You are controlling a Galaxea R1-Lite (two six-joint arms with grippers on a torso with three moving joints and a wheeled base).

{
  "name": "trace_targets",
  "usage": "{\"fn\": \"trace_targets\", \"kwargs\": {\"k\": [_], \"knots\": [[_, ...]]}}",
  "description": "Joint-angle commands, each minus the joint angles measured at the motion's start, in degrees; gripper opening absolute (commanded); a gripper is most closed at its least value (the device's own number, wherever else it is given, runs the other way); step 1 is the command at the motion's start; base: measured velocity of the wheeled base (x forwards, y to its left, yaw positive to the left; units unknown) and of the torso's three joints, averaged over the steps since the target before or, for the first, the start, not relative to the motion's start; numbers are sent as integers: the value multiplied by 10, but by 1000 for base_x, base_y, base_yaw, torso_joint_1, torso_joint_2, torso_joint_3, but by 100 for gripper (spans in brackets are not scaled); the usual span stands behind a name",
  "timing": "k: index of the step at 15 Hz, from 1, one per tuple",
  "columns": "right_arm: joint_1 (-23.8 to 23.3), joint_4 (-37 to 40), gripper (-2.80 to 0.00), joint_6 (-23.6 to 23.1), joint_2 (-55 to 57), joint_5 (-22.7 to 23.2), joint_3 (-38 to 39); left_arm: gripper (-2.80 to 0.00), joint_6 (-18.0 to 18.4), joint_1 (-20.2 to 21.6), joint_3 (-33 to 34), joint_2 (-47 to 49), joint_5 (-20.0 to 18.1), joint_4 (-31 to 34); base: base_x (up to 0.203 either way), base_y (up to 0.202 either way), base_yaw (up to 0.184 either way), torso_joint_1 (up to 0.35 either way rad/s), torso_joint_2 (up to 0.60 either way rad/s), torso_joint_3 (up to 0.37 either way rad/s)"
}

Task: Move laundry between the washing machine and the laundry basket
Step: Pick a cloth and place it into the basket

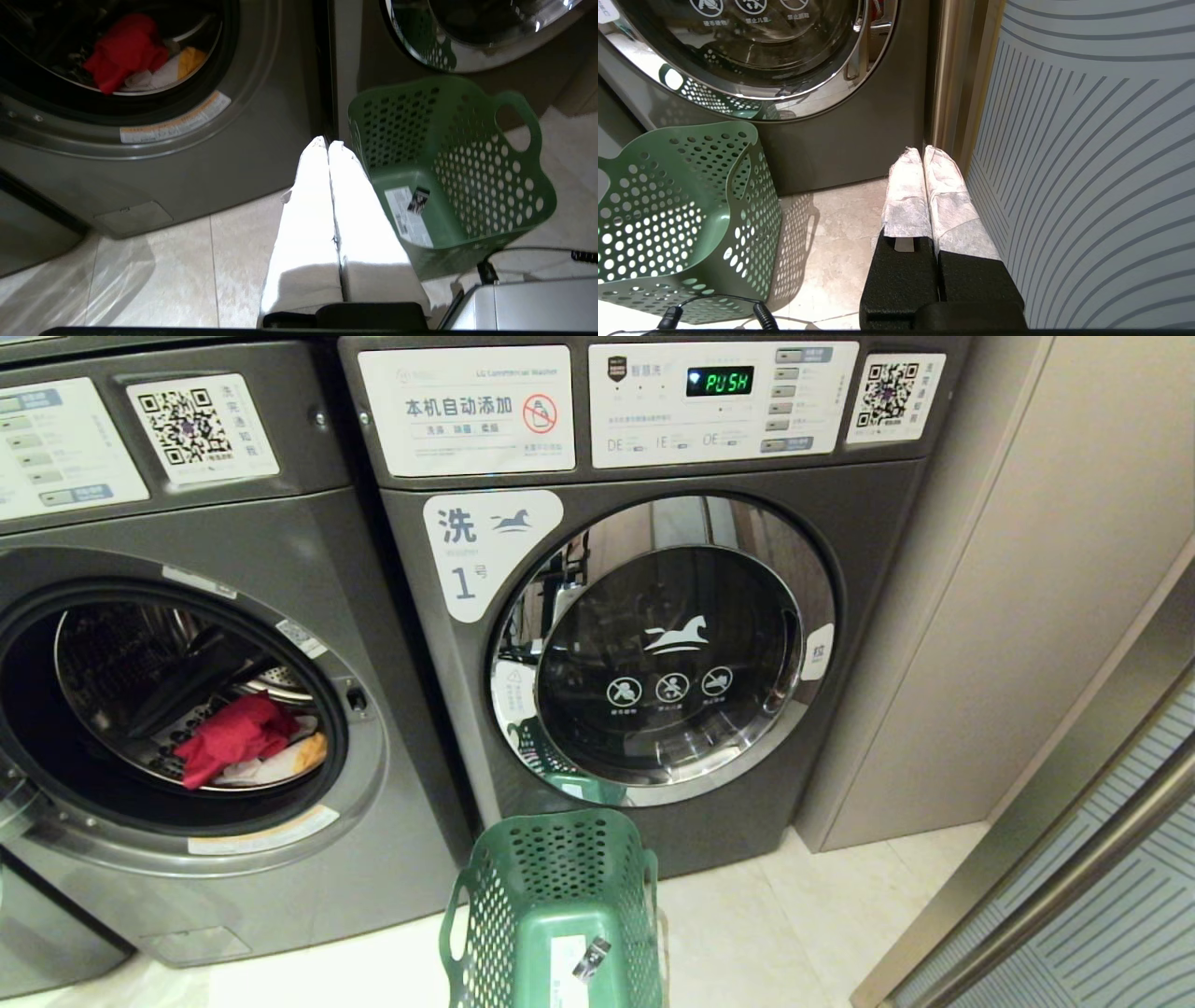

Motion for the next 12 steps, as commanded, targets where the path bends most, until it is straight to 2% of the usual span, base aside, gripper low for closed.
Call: {"fn": "trace_targets", "kwargs": {"k": [1, 3, 5, 7, 10, 12], "knots": [[0, 0, -280, 0, 1, 0, 0, -280, -9, -13, 6, -86, 2, 6, 0, 0, 0, 0, 0, 0], [0, 0, -280, 0, 1, 0, 0, -280, -58, -16, 8, -84, 17, 9, 0, 0, 0, 0, 0, 0], [0, 0, -280, 0, 1, 0, 0, -280, -60, -16, 8, -84, 20, 9, 0, 0, 0, 0, 0, 0], [0, 0, -280, 0, 1, 0, 0, -280, -47, -16, 8, -84, 17, 9, 0, 0, 0, 0, 0, 0], [0, 0, -280, 0, 1, 0, 0, -280, -81, -16, 8, -84, 21, 8, 0, 0, 0, 0, 0, 0], [0, 0, -280, 0, 1, 0, 0, -280, -88, -16, 8, -84, 21, 8, 0, 0, 0, 0, 0, 0]]}}
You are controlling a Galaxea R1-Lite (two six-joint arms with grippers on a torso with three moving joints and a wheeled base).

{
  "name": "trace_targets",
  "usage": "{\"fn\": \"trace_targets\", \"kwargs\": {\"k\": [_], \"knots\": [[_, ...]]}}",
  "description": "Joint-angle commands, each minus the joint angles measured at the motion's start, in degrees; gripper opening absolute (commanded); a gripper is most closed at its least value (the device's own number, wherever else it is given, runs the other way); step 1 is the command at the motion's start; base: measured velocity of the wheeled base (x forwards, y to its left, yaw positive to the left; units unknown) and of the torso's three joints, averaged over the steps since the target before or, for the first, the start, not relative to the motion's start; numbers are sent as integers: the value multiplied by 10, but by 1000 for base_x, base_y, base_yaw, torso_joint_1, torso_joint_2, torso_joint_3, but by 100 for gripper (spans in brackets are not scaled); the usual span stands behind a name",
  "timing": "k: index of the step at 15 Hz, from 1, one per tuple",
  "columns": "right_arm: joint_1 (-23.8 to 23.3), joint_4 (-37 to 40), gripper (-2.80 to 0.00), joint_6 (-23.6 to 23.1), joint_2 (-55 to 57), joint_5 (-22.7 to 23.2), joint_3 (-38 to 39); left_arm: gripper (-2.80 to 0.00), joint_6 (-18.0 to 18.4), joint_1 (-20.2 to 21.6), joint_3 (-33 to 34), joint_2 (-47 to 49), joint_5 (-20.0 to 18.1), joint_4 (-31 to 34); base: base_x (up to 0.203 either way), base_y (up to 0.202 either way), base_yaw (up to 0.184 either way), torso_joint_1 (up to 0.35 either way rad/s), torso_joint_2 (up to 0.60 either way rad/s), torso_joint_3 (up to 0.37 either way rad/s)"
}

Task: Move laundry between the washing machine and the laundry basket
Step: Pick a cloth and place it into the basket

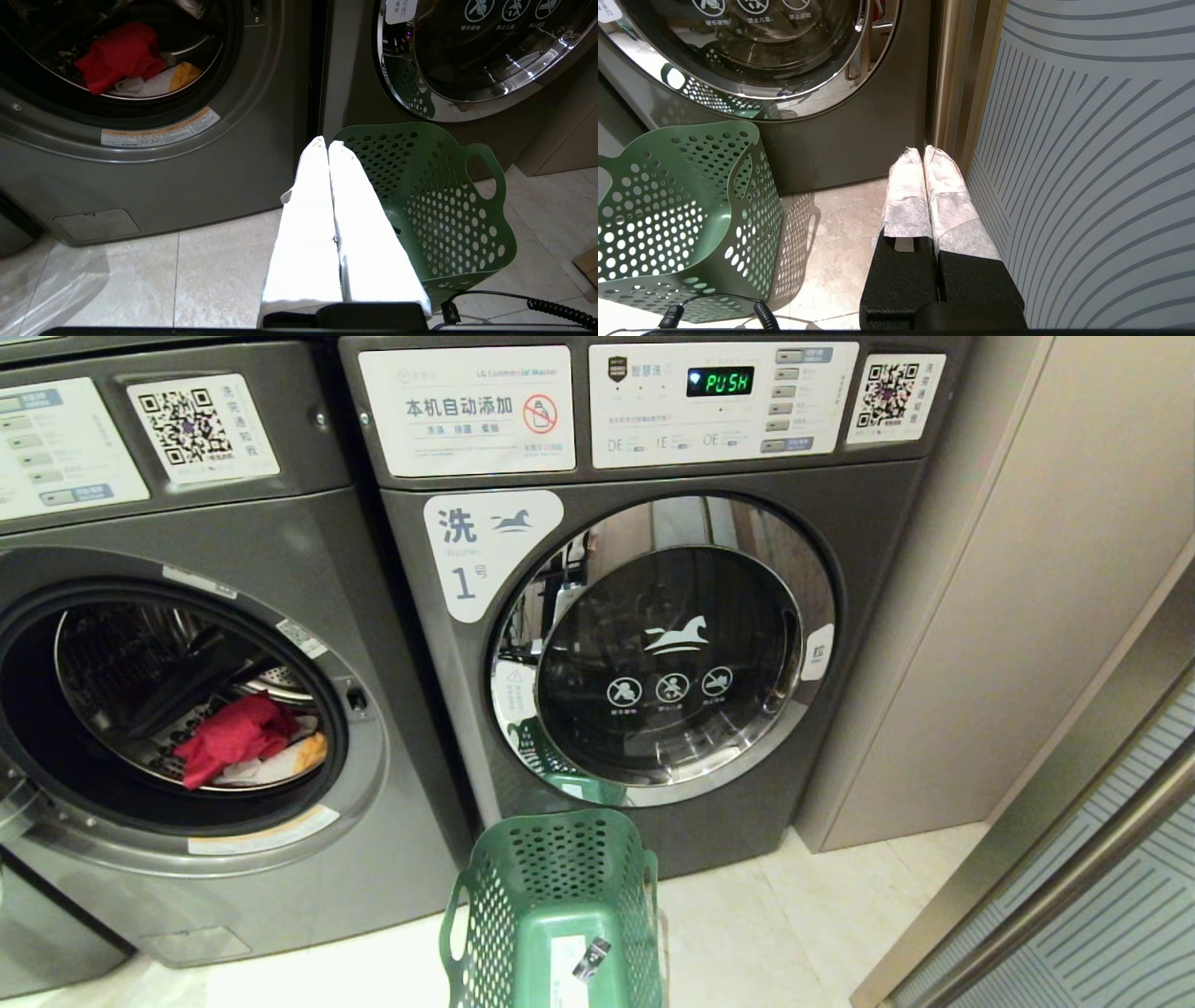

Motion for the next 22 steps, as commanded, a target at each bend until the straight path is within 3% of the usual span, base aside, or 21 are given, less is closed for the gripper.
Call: {"fn": "trace_targets", "kwargs": {"k": [1, 4, 7, 10, 12, 16, 22], "knots": [[0, 0, -280, 0, 1, 0, 0, -280, 0, 0, 0, 1, 0, 0, 0, 0, 0, 0, 0, 0], [0, 1, -280, -19, 1, 6, 1, -280, 7, 0, 0, 1, -1, -1, 0, 0, 0, 0, 0, 0], [0, 3, -280, -108, 1, 30, 1, -280, 9, 0, 0, 1, -1, 1, 0, 0, 0, 0, 0, 0], [0, -25, -280, -111, 1, 31, 1, -280, 9, 0, 0, 1, -1, 1, 0, 0, 0, 0, 0, 0], [0, -10, -280, -99, 1, 24, 0, -280, 11, 0, 0, 1, -1, 0, 0, 0, 0, 0, 0, 0], [0, 1, -280, -20, 1, 14, 0, -280, 8, 0, 0, 1, -1, 1, 0, 0, 0, 0, 0, 0], [0, -1, -280, -17, 1, 14, 0, -280, 8, 0, 0, 1, -1, 1, 0, 0, 0, 0, 0, 0]]}}
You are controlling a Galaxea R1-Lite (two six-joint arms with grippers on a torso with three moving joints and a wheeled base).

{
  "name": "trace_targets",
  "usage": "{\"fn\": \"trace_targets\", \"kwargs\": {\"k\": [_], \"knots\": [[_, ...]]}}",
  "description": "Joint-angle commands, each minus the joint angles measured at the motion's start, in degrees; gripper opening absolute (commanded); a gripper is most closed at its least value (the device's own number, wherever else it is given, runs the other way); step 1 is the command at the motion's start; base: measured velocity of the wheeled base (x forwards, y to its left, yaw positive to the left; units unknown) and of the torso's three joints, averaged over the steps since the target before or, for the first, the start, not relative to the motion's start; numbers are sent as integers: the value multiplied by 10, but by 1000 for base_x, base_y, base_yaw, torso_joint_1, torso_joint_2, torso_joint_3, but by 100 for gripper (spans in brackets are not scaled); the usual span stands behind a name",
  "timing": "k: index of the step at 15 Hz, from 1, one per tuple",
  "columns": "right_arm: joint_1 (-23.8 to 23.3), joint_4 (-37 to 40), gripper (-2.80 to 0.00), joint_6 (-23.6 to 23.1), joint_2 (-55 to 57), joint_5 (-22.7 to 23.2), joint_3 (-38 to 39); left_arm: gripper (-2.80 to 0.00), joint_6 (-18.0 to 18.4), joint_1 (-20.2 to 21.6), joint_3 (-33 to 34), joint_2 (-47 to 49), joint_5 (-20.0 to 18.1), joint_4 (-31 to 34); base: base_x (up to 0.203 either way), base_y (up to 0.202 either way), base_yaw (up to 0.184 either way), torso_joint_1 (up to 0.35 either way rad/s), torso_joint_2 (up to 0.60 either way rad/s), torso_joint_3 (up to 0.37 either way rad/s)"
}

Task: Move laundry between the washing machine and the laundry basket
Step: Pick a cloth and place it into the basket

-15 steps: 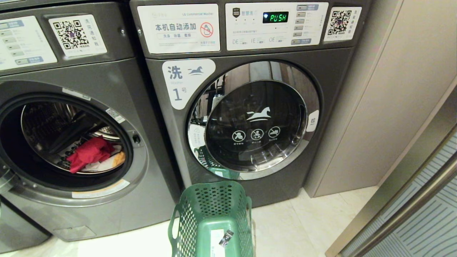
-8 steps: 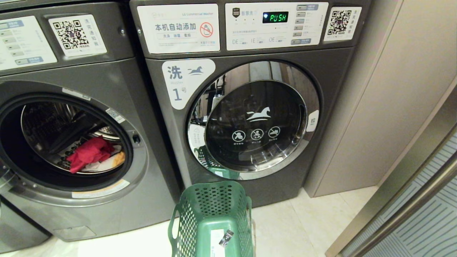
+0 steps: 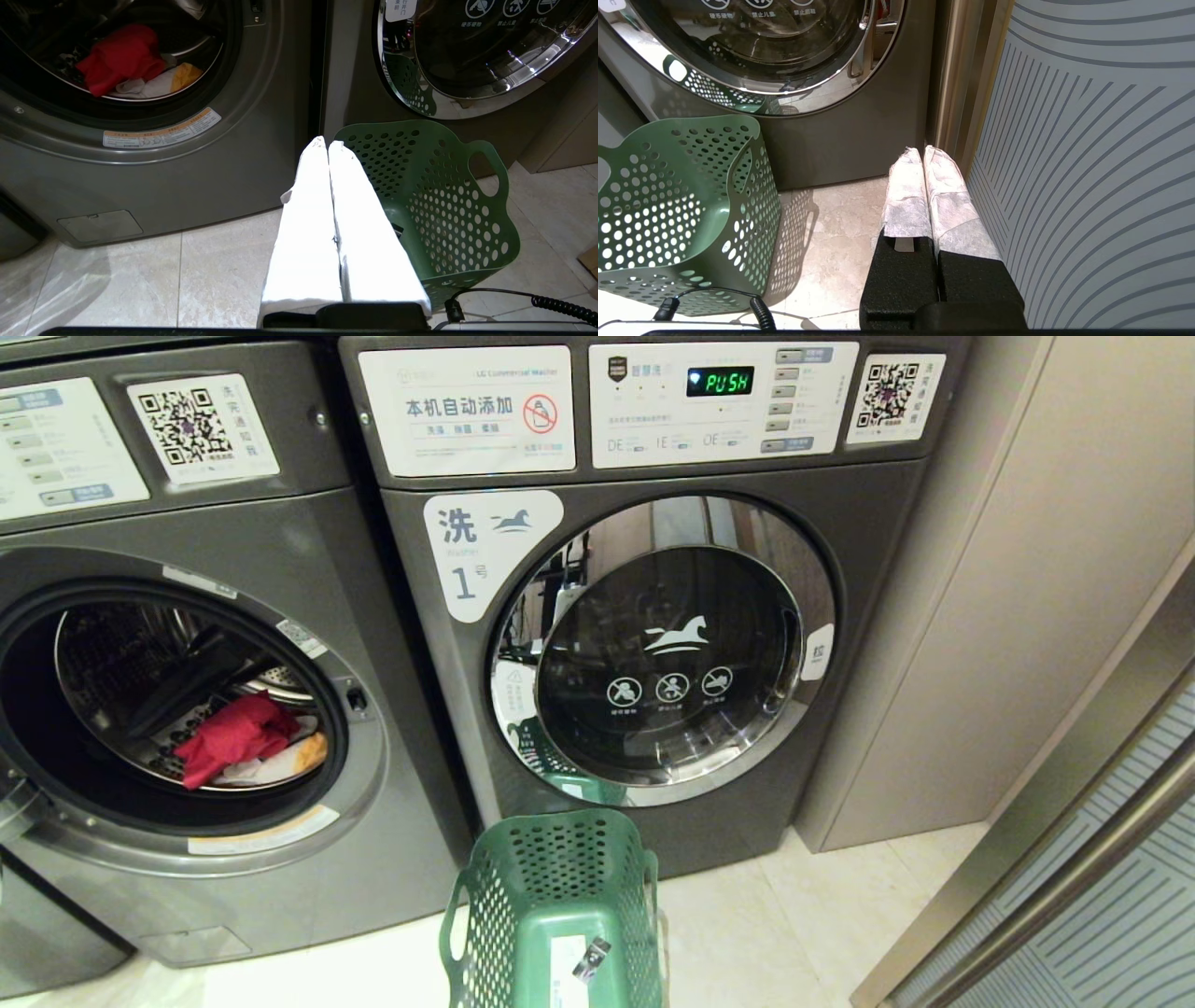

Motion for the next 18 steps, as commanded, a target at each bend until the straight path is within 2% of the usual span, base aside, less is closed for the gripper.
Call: {"fn": "trace_targets", "kwargs": {"k": [1, 5, 18], "knots": [[0, 0, -280, -1, 1, 0, 0, -280, 0, 0, 0, 1, 0, 0, 0, 0, 0, 0, 0, 0], [0, 0, -280, 1, 1, 0, 0, -280, -1, 0, 0, 1, 0, 0, 1, 24, -2, 3, 1, 0], [0, 0, -280, 3, 1, 0, 0, -280, -1, 0, 0, 1, 0, -1, 0, 192, -1, 2, 2, 2]]}}
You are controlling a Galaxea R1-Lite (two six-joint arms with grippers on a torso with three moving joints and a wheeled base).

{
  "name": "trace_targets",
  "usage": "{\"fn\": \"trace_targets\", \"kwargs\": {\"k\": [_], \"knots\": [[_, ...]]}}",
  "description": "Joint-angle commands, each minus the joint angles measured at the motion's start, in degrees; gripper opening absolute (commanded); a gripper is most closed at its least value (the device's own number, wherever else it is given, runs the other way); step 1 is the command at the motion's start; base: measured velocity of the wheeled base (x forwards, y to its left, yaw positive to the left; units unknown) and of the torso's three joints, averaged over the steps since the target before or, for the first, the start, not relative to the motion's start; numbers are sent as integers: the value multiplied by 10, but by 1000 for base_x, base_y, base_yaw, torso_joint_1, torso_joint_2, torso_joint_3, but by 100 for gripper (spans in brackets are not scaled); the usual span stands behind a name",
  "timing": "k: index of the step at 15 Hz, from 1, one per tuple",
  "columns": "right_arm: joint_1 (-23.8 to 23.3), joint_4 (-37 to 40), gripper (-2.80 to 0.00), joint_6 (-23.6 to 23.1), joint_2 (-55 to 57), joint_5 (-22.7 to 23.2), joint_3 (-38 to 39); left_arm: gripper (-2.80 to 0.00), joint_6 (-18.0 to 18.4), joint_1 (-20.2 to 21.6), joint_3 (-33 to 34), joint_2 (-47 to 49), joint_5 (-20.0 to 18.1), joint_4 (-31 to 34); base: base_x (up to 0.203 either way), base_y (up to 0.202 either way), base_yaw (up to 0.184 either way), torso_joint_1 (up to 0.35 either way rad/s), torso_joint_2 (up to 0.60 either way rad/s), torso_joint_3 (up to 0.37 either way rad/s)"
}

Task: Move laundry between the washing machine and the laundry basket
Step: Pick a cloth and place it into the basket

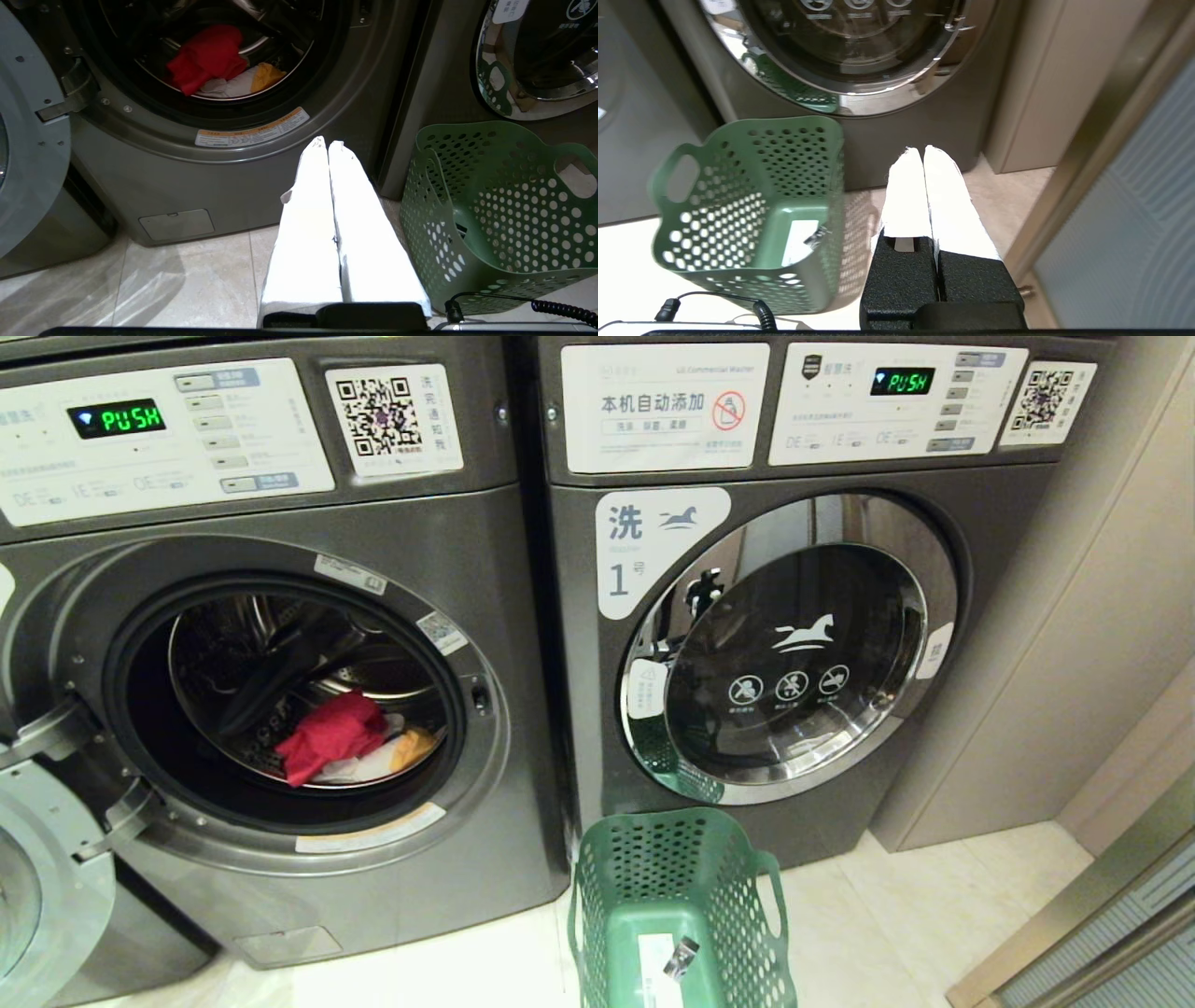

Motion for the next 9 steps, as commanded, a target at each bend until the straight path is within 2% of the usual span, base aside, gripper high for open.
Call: {"fn": "trace_targets", "kwargs": {"k": [1, 9], "knots": [[0, 0, -280, 0, 1, 0, 0, -280, 0, 0, 0, 1, 0, 0, 0, 193, -2, 0, 1, 6], [0, 0, -280, 1, 1, 0, 0, -280, -3, 0, 0, 1, 0, 0, 0, 195, -2, 2, 1, 2]]}}
